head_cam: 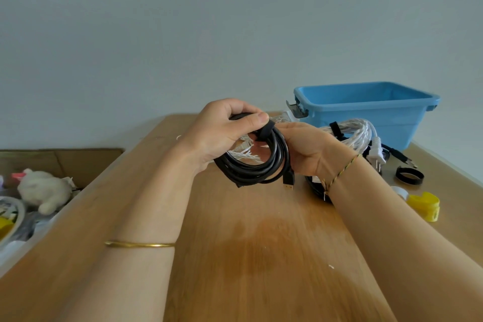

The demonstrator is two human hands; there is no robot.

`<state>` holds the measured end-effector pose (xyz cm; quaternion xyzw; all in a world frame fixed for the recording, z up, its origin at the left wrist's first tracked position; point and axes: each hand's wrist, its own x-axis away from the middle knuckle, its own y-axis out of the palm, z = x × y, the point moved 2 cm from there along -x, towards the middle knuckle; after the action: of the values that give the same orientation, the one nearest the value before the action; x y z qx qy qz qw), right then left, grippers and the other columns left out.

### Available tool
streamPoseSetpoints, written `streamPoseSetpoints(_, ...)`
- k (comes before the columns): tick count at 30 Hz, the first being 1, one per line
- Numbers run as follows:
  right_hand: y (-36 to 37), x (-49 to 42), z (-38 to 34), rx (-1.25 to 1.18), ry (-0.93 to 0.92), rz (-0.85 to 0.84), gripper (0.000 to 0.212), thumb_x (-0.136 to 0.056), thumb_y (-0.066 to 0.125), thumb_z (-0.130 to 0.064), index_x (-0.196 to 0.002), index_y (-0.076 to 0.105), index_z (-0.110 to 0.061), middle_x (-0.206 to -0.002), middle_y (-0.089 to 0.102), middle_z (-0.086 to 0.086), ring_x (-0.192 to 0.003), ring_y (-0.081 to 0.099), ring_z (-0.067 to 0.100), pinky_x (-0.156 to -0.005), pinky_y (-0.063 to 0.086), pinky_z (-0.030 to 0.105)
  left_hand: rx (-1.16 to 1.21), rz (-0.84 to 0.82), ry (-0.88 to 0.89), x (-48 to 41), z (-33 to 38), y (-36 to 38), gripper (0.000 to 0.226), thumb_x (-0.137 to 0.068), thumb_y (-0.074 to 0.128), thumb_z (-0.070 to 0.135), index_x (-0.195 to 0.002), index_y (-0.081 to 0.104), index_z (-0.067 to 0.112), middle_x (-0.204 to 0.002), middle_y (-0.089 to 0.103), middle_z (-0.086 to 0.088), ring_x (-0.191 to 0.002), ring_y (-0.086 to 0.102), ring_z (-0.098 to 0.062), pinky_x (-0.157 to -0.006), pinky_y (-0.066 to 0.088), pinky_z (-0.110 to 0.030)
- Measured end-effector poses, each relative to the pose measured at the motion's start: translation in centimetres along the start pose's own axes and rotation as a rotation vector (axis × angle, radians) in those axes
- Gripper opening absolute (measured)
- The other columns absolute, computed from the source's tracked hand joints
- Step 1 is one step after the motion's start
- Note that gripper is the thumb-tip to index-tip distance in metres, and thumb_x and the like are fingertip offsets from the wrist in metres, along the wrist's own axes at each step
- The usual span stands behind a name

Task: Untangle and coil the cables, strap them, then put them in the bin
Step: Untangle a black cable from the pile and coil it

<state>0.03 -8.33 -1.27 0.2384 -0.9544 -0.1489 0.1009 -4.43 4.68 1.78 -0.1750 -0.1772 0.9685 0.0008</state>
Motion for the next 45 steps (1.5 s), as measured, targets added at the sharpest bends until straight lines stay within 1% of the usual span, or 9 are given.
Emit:
streamPoseSetpoints(11,0.5,-0.1,-0.6,0.377,-0.344,0.33,0.014,-0.087,0.066,-0.014,-0.086,0.069,0.0,-0.075,0.069,0.015,-0.061,0.063,0.018,-0.062,0.056,0.029,0.016,0.071,-0.088,-0.3,-0.9,-0.3,0.006,-0.089,0.063,0.012,-0.091,0.064,0.006,-0.039,0.049,0.017,-0.031,0.042,0.003,-0.037,0.029,-0.005)
streamPoseSetpoints(17,1.4,0.1,-1.0,0.568,-0.608,0.486,0.012,-0.086,0.063,-0.014,-0.078,0.07,-0.008,-0.071,0.068,0.005,-0.069,0.065,0.018,-0.073,0.056,0.038,0.012,0.187,-0.097,-0.8,-1.3,-0.7,0.014,-0.088,0.066,0.022,-0.092,0.056,0.013,-0.078,0.061,0.001,-0.036,0.044,0.003,-0.038,0.033,-0.014)
streamPoseSetpoints(20,1.5,-0.1,-0.9,0.622,-0.683,0.522,0.013,-0.086,0.062,-0.015,-0.085,0.072,-0.007,-0.076,0.071,0.004,-0.076,0.067,0.018,-0.076,0.056,0.041,-0.075,0.207,-0.051,-0.9,-1.3,-0.6,0.011,-0.089,0.065,0.025,-0.087,0.059,0.016,-0.071,0.057,0.006,-0.039,0.047,0.005,-0.042,0.035,-0.011)
streamPoseSetpoints(22,1.5,0.1,-0.9,0.63,-0.713,0.53,0.014,-0.088,0.06,-0.016,-0.088,0.072,-0.007,-0.078,0.07,0.002,-0.076,0.067,0.015,-0.074,0.057,0.036,-0.113,0.206,-0.003,-1.0,-1.1,-0.4,0.012,-0.091,0.062,0.026,-0.09,0.062,0.013,-0.067,0.055,0.007,-0.039,0.047,0.007,-0.042,0.034,-0.008)
streamPoseSetpoints(26,1.6,0.2,-1.1,0.648,-0.73,0.474,0.014,-0.088,0.059,-0.014,-0.084,0.071,-0.008,-0.076,0.07,0.003,-0.075,0.067,0.017,-0.074,0.056,0.038,-0.167,0.223,0.037,-1.1,-1.0,-0.7,0.019,-0.091,0.062,0.028,-0.095,0.066,0.009,-0.082,0.068,-0.002,-0.048,0.054,0.006,-0.052,0.043,-0.016)
streamPoseSetpoints(30,1.5,0.3,-1.2,0.536,-0.66,0.338,0.014,-0.087,0.059,-0.011,-0.083,0.07,-0.003,-0.08,0.071,0.013,-0.083,0.067,0.03,-0.079,0.055,0.048,-0.044,0.235,-0.023,-0.9,-1.4,-1.0,0.015,-0.092,0.061,0.023,-0.08,0.064,0.014,-0.073,0.066,-0.003,-0.036,0.048,0.005,-0.04,0.033,-0.008)
streamPoseSetpoints(34,1.6,0.3,-1.0,0.549,-0.604,0.238,0.006,-0.082,0.068,-0.012,-0.085,0.067,-0.008,-0.086,0.071,0.011,-0.083,0.068,0.028,-0.083,0.054,0.049,0.052,0.262,-0.106,-0.9,-1.9,-1.2,0.018,-0.091,0.062,0.026,-0.08,0.065,0.012,-0.076,0.069,-0.006,-0.044,0.056,0.001,-0.04,0.037,-0.01)
streamPoseSetpoints(39,1.8,0.5,-1.0,0.59,-0.645,0.247,0.006,-0.083,0.067,-0.006,-0.087,0.064,-0.002,-0.087,0.069,0.015,-0.082,0.068,0.029,-0.08,0.055,0.047,0.046,0.278,-0.133,-1.1,-2.2,-1.1,0.021,-0.091,0.063,0.03,-0.09,0.062,0.009,-0.082,0.07,-0.009,-0.041,0.053,0.002,-0.04,0.037,-0.011)
streamPoseSetpoints(45,1.7,0.3,-1.0,0.679,-0.684,0.285,0.004,-0.081,0.065,-0.002,-0.08,0.061,-0.001,-0.08,0.067,0.016,-0.078,0.066,0.033,-0.075,0.054,0.051,0.035,0.258,-0.154,-1.0,-2.4,-0.6,0.023,-0.092,0.062,0.03,-0.084,0.06,0.009,-0.067,0.069,-0.004,-0.042,0.051,-0.005,-0.039,0.036,-0.013)
